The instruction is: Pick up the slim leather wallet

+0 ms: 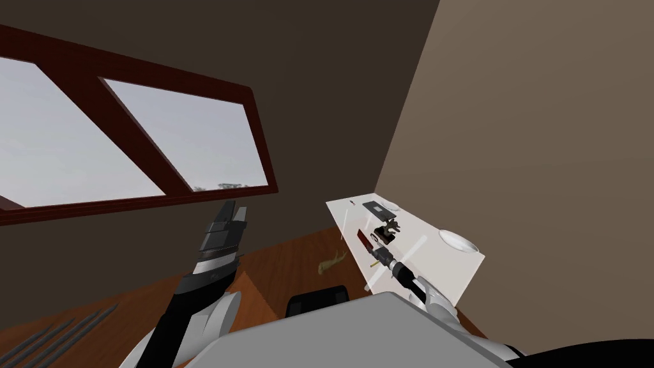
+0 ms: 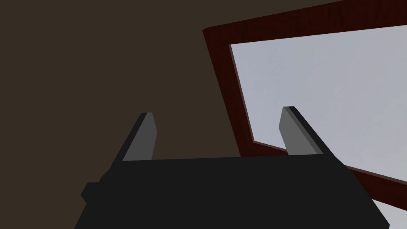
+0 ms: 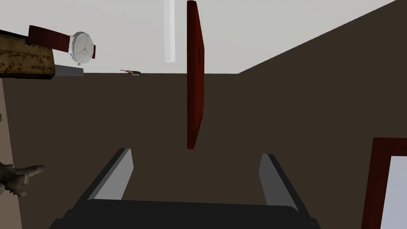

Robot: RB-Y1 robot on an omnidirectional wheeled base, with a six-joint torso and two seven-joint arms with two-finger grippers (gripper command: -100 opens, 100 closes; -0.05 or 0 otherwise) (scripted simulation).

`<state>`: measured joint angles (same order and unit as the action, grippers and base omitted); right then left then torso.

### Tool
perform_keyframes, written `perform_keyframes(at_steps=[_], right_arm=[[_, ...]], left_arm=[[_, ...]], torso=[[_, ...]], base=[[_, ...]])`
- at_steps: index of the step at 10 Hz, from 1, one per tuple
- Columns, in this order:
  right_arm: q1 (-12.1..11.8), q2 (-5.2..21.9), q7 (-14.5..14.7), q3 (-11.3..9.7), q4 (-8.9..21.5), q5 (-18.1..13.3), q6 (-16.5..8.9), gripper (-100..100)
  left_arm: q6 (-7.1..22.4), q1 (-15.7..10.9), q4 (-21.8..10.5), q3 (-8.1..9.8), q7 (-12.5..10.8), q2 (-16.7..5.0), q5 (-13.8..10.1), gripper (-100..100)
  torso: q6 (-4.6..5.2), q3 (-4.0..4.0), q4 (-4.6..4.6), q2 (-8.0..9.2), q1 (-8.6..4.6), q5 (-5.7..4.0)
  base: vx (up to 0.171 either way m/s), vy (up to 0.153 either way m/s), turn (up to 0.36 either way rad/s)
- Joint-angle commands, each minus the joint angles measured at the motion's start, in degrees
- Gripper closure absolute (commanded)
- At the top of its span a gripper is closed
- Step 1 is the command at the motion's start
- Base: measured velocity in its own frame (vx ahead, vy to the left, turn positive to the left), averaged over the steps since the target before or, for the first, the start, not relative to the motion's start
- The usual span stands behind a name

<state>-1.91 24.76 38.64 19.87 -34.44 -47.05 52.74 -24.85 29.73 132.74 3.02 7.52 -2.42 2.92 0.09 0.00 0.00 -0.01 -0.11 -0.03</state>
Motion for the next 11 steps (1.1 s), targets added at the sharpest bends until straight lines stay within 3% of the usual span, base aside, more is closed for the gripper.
perform_keyframes(at_steps=[1,3,4,5,6,7,8,9,10,11], right_arm=[[0.55,0.47,1.09,0.36,2.31,-1.02,0.74,-100],[0.89,0.73,1.71,0.57,3.68,-1.76,1.07,-100],[0.52,0.56,1.14,0.37,2.5,-1.63,0.57,-100],[0.54,0.59,1.17,0.38,2.58,-1.67,0.61,0],[-0.63,-2.22,1.29,-0.97,-0.3,-2.71,-2.26,-100],[-0.63,-2.22,1.29,-0.97,-1.01,-2.71,-2.38,-100],[-1.8,-5.02,1.41,-2.32,-3.11,-3.75,-4.59,-100],[-2.97,-7.08,1.53,-3.67,-8.15,-4.79,-7.35,-100],[-2.97,-7.82,1.53,-3.67,-8.15,-4.79,-8.35,-100],[-4.15,-10.09,1.65,-5.02,-11.73,-5.83,-11.05,-100]], left_arm=[[0.0,0.0,0.0,0.0,0.0,0.0,0.0,0],[0.0,0.0,0.0,0.0,0.0,0.0,0.0,0],[0.0,0.0,0.0,0.0,0.0,0.0,0.0,0],[0.0,0.01,0.0,0.0,0.0,0.0,0.0,0],[0.0,0.01,0.0,0.0,0.0,0.0,0.0,0],[0.0,0.01,0.0,0.01,0.0,-0.01,0.0,0],[0.0,0.01,0.0,0.01,0.0,-0.01,0.0,0],[0.0,0.01,0.0,0.01,0.0,-0.01,0.0,0],[0.0,0.01,0.0,0.02,0.0,-0.02,0.0,0],[0.0,0.01,0.0,0.01,0.0,-0.01,0.0,0]], torso=[[0.0,0.0,0.0,0.0,0.0,0.0],[0.01,-0.02,-0.01,-0.04,0.05,0.01],[0.01,-0.04,-0.01,-0.06,0.06,0.02],[0.01,-0.05,-0.02,-0.09,0.09,0.02],[0.01,-0.06,-0.02,-0.11,0.11,0.03],[0.02,-0.05,-0.02,-0.09,-0.15,-0.03],[0.01,-0.05,-0.01,-0.08,-0.25,-0.05],[0.02,-0.04,-0.02,-0.08,-0.39,-0.08],[0.01,-0.06,-0.02,-0.11,-0.61,-0.12],[0.02,-0.07,-0.03,-0.12,-0.46,-0.11]], base=[[-0.023,-0.022,0.071],[-0.015,-0.016,0.053],[-0.005,-0.007,0.008],[0.0,0.0,0.0],[-0.006,-0.093,-0.006],[-0.013,-0.111,0.01],[-0.008,-0.148,0.001],[-0.001,-0.213,-0.001],[-0.002,-0.153,0.019],[0.0,-0.118,-0.003]])
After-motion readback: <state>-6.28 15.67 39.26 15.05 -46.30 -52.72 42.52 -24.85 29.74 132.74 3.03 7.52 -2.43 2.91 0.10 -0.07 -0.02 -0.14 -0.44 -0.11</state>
